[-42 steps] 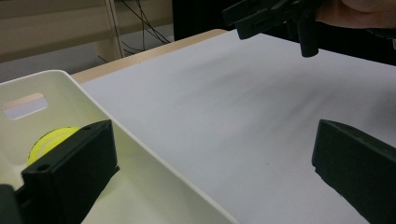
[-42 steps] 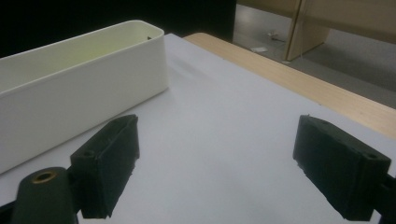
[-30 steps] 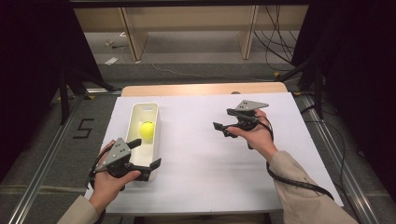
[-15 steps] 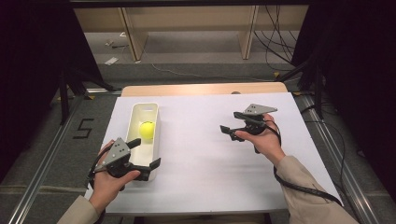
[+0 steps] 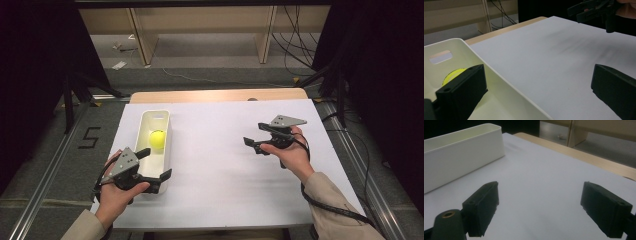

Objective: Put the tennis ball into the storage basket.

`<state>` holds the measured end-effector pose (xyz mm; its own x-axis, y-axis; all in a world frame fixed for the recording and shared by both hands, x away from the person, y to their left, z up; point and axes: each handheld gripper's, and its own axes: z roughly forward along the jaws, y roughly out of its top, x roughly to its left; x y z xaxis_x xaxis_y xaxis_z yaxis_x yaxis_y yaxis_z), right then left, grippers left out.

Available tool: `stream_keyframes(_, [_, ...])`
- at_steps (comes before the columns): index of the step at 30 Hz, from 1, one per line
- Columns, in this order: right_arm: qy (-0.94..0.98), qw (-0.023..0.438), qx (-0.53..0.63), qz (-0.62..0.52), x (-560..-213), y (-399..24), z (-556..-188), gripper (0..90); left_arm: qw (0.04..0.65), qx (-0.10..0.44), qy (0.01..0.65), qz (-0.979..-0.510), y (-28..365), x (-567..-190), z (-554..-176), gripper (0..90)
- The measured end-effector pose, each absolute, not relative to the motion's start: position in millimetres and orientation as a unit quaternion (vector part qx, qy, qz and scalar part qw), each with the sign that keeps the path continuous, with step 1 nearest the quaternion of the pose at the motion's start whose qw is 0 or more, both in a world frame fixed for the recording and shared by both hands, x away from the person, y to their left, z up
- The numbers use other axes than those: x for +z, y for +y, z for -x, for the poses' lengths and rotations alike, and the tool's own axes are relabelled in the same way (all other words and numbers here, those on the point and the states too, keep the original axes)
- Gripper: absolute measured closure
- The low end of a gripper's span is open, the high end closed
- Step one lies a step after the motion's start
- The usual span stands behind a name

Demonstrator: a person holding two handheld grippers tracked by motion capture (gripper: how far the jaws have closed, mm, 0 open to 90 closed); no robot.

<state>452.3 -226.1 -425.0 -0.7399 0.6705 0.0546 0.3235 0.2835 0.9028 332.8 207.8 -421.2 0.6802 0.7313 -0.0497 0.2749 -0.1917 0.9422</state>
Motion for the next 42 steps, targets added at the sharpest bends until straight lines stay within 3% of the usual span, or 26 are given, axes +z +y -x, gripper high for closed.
stream_keyframes(24, [0.771,0.184,0.505,-0.342,-428.7,-268.1,-423.7,15.9,0.538,0.213,0.341,-0.74,208.0,-420.9,-332.7,0.0])
stream_keyframes(42, [0.767,0.182,0.51,-0.343,-432.2,-272.5,-418.0,16.0,0.541,0.211,0.342,-0.739,208.3,-421.0,-333.6,0.0])
